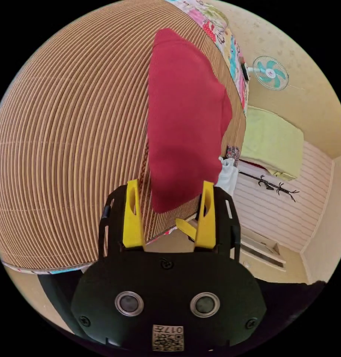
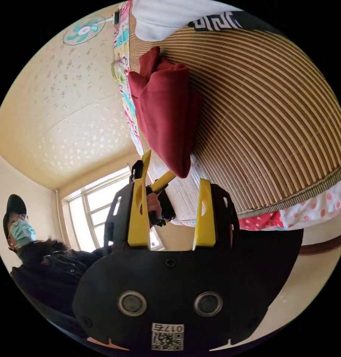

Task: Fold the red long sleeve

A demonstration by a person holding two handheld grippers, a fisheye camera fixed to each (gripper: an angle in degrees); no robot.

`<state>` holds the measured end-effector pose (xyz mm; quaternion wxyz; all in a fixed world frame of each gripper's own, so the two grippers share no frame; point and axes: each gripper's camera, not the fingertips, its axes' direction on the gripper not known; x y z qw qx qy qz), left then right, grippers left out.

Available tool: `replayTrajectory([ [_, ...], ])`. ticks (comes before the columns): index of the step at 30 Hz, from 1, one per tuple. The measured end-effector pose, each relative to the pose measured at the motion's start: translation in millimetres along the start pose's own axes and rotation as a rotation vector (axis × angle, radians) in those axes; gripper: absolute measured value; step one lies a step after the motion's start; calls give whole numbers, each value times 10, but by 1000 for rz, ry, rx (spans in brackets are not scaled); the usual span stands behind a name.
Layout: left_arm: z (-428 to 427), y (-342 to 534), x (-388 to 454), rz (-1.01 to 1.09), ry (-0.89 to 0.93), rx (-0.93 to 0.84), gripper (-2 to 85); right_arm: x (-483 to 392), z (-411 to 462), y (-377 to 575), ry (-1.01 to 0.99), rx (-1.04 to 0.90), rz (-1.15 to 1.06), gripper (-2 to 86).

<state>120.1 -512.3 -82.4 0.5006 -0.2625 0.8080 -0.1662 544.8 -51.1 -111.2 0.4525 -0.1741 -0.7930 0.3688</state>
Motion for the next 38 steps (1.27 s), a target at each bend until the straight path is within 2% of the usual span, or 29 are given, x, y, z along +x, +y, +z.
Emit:
replayTrajectory([
  [1,178,-62,-92,-24,119,-40,145,26,-8,-33,-40,15,16,222],
  [3,353,-43,-120,-49,199,-89,95,136,-14,-184,-189,74,77,260],
  [4,406,43,-1,3,223,-103,75,154,-11,-227,-216,90,84,264],
  [7,383,436,517,167,147,-115,63,148,96,-530,-295,119,71,275],
  [9,386,745,820,255,94,-136,63,16,313,-829,-466,60,-15,262],
  [11,298,1041,1052,319,41,-66,64,-146,462,-896,-578,3,-82,245],
  [14,147,1376,1480,510,31,-74,78,-855,389,-820,-513,-47,-300,220],
  [15,132,1561,1717,663,21,-125,88,-1232,264,-779,-470,-78,-410,212],
  [16,148,1788,1931,808,-18,-198,98,-1414,183,-755,-452,-92,-462,208],
  [18,185,2123,2099,930,-147,-269,101,-1994,-266,-690,-409,-114,-608,193],
  [22,188,2611,1946,952,-332,-308,113,-2315,-1151,-700,-325,-54,-690,173],
  [23,193,2655,1888,940,-364,-306,113,-2251,-1440,-760,-276,-37,-662,166],
  [25,260,2814,1611,877,-576,-287,112,-1935,-1859,-914,-174,-6,-506,155],
  [26,282,2849,1534,859,-626,-287,112,-1575,-2135,-979,-70,36,-329,148],
  [27,306,2916,1380,822,-703,-284,112,-1171,-2390,-916,36,113,-137,138],
  [28,290,2971,1225,771,-751,-267,112,-974,-2504,-824,87,169,-34,131],
  [30,185,3034,1002,678,-767,-221,112,-440,-2753,-172,207,425,246,101],
  [33,-125,3100,608,491,-758,-118,112,-8,-2460,626,68,598,221,28],
  [36,-462,3193,224,332,-861,-9,113,655,-1786,1205,-121,563,289,13],
  [38,-691,3246,20,264,-928,51,116,969,-1353,1488,-131,524,372,8],
])
